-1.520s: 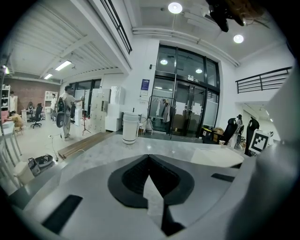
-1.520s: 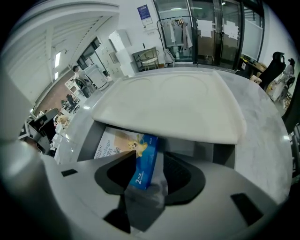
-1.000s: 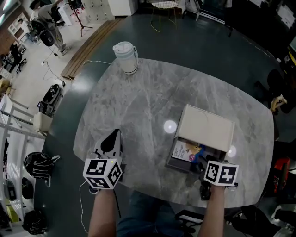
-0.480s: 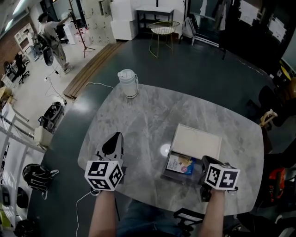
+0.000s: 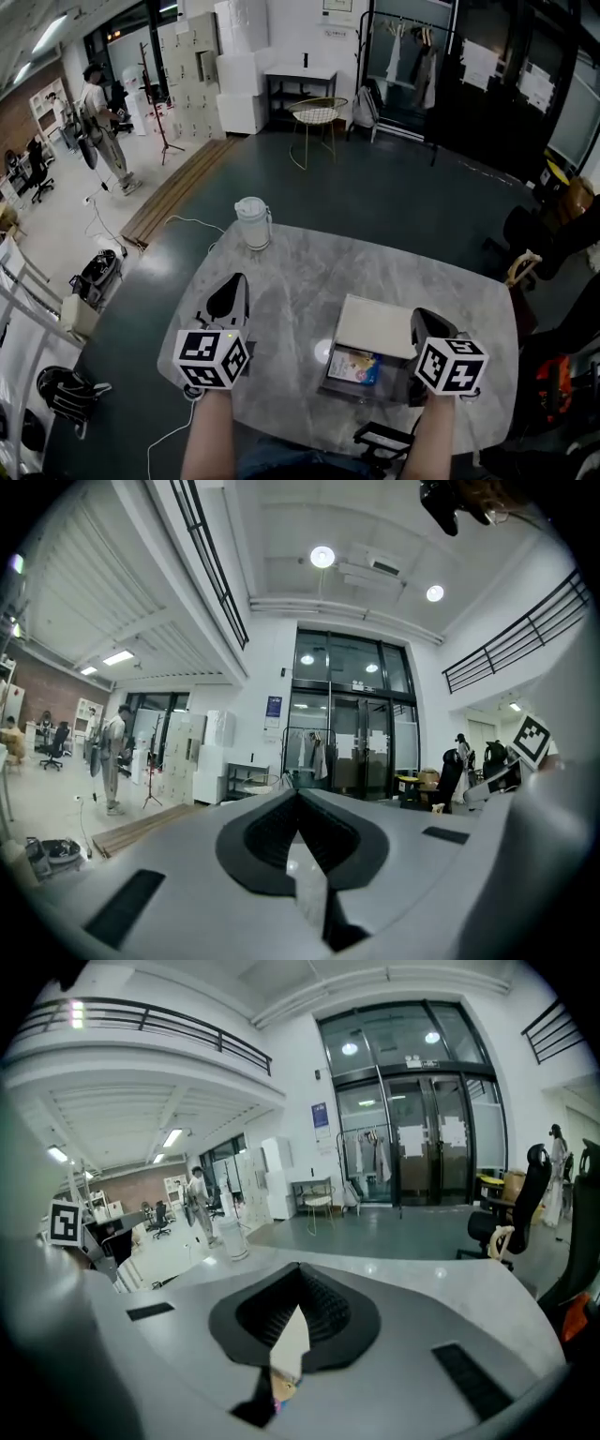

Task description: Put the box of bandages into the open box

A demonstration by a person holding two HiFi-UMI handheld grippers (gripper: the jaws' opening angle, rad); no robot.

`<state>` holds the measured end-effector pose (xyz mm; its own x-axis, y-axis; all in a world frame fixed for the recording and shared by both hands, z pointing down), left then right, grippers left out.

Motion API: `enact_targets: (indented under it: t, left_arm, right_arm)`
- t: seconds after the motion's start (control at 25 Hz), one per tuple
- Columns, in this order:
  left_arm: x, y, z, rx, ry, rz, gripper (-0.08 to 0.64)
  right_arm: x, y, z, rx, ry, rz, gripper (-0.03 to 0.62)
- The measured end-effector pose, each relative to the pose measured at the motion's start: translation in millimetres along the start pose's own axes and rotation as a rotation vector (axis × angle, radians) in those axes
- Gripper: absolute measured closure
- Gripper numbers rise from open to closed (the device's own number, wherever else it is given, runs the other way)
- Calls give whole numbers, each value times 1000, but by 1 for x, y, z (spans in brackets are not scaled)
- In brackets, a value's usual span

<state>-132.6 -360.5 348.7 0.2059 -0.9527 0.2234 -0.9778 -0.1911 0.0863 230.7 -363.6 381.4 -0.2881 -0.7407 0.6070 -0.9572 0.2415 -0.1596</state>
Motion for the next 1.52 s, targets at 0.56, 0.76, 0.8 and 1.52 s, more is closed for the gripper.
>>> enact_targets:
  t: [0.56, 0.76, 0.8, 1.52]
  left_arm:
    - [34, -53, 25, 33, -77, -157, 548]
    - [41, -74, 32, 55, -104, -206, 548]
    - [41, -78, 33, 62, -113, -214, 548]
    - [25, -119, 38, 161, -202, -296, 548]
  right_arm:
    - [-84, -50, 11, -116, -314, -275, 568]
    - [-115, -62, 9, -195, -447, -380, 568]
    - [-121, -63, 9, -218, -472, -406, 568]
    - [-156, -75, -12, -233, -542, -491, 568]
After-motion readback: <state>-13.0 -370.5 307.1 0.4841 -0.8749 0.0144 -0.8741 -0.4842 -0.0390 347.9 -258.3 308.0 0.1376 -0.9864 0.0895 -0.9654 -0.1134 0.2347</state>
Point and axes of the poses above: the fingertips, and each gripper's own axes: x forward along the fingers, y to its left, z out of its top, the point moved 5 cm from there along -x, backward along the fingers, and after that the axes turned 9 degrees about y, right-handed, at the moved point
